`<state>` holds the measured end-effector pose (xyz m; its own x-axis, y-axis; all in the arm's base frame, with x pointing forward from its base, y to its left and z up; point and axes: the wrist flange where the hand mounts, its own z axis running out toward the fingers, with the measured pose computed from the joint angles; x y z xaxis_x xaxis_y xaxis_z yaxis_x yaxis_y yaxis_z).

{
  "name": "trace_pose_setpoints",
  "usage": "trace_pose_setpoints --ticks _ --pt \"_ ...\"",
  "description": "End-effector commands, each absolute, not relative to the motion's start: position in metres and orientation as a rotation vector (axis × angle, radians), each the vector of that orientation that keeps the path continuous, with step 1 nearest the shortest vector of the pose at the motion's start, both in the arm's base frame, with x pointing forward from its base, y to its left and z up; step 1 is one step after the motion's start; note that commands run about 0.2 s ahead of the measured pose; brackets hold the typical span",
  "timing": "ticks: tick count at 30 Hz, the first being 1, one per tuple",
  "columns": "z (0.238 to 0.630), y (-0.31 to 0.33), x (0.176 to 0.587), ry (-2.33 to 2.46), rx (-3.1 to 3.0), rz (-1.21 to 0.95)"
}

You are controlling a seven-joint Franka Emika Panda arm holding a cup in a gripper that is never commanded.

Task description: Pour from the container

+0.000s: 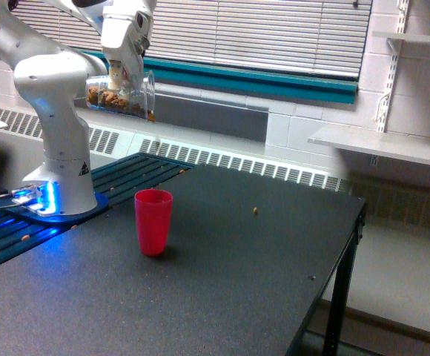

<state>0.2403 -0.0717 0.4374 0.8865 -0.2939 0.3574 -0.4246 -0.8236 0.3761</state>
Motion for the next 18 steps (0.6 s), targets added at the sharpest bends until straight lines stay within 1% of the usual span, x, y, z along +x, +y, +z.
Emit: trace_pose_setpoints --ticks 1,18 --pt "0.4259 -0.0715 0.233 -0.485 2.597 0.347" --pt "0.4263 -0.0697 0.2281 -0.467 2.59 0.328"
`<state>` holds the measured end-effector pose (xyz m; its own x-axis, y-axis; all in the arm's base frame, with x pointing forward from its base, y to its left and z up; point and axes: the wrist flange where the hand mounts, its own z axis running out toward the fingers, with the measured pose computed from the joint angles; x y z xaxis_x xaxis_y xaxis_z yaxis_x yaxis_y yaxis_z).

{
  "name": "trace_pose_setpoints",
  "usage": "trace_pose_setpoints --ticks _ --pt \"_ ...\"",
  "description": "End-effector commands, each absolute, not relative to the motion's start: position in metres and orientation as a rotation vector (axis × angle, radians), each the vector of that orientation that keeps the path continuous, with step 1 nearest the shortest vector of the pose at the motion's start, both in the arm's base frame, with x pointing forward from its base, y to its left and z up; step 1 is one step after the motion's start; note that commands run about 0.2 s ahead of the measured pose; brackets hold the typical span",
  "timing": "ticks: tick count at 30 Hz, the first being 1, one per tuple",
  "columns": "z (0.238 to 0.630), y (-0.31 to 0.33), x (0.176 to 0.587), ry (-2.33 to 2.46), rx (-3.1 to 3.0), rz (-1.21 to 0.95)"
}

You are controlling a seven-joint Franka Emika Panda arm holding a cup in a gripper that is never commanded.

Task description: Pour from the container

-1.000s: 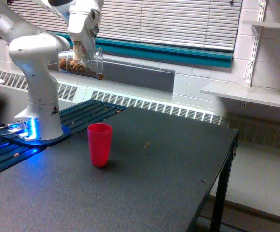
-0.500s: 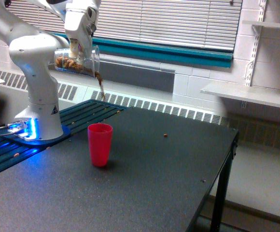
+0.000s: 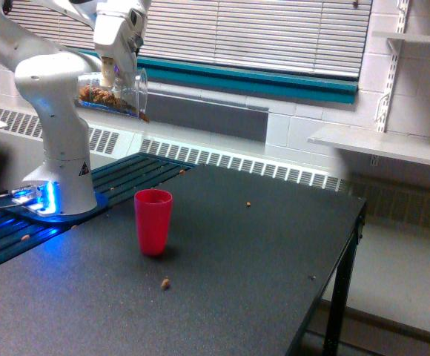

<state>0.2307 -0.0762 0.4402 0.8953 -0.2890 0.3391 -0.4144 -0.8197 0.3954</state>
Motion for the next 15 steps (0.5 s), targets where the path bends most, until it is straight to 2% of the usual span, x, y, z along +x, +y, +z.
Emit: trace_pose_setpoints --ticks 1,15 --pt "0.426 -0.0694 0.228 -0.463 2.59 0.326" --pt "0.4221 -0.0634 0.2289 -0.443 2.584 0.312"
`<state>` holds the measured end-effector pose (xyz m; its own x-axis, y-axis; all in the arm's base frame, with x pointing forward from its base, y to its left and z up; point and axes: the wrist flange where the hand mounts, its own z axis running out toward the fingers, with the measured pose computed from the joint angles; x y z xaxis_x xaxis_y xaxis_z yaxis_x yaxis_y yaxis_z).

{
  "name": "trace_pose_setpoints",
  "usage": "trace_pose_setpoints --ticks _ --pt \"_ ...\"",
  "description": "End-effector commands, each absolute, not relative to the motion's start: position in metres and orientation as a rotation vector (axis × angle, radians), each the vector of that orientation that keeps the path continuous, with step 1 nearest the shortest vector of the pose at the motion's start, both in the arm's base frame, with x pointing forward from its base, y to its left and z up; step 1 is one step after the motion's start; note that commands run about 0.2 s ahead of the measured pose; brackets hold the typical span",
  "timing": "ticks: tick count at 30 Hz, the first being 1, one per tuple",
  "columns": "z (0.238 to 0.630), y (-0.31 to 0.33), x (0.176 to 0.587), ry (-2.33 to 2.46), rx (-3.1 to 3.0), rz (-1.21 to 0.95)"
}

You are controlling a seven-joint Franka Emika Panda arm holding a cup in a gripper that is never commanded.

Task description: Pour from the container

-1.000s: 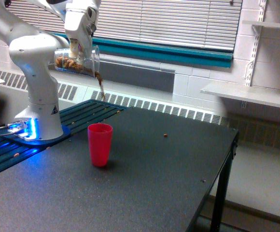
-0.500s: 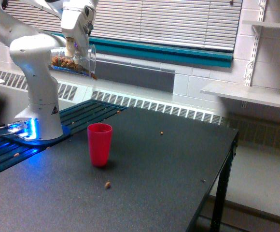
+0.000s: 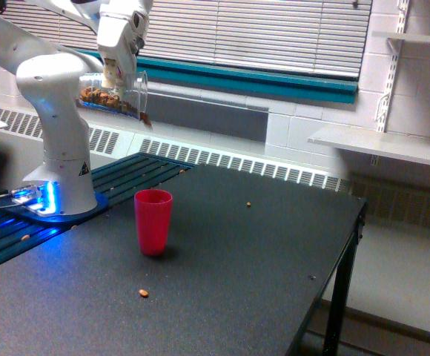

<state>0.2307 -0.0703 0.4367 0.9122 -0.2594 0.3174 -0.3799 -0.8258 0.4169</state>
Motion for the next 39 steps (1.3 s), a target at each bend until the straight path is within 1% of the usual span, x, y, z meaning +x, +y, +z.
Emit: trace_pose_setpoints --ticks 1,39 --pt "0.422 -0.063 0.229 -0.444 2.582 0.311" --pt "0.41 -0.057 0.234 -0.42 2.535 0.271"
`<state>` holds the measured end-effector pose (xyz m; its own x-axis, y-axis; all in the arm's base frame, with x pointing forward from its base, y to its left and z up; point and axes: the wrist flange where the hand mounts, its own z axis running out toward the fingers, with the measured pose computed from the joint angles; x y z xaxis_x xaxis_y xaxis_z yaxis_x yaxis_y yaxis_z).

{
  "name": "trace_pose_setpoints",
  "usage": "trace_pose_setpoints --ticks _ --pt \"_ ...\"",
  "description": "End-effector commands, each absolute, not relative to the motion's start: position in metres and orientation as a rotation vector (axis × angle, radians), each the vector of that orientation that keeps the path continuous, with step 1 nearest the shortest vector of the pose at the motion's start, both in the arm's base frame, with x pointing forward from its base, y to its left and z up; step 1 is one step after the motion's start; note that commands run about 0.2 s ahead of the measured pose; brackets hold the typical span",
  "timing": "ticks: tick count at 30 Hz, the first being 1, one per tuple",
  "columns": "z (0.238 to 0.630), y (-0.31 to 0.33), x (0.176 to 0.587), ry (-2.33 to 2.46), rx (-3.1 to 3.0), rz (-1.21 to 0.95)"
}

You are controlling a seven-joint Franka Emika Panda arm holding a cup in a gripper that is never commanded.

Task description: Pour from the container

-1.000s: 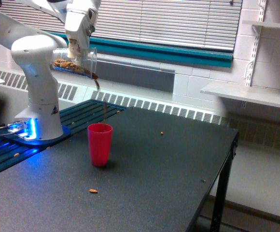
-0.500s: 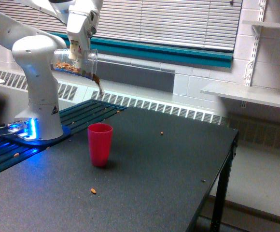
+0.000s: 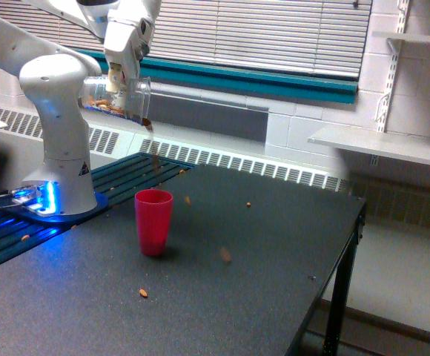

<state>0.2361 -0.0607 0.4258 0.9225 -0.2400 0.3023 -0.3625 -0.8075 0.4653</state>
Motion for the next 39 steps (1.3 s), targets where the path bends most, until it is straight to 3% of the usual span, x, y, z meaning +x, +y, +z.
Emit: trace_pose_setpoints --ticks 1,39 --pt "0.41 -0.057 0.234 -0.418 2.535 0.27" --pt "0.413 -0.07 0.223 -0.401 2.49 0.202"
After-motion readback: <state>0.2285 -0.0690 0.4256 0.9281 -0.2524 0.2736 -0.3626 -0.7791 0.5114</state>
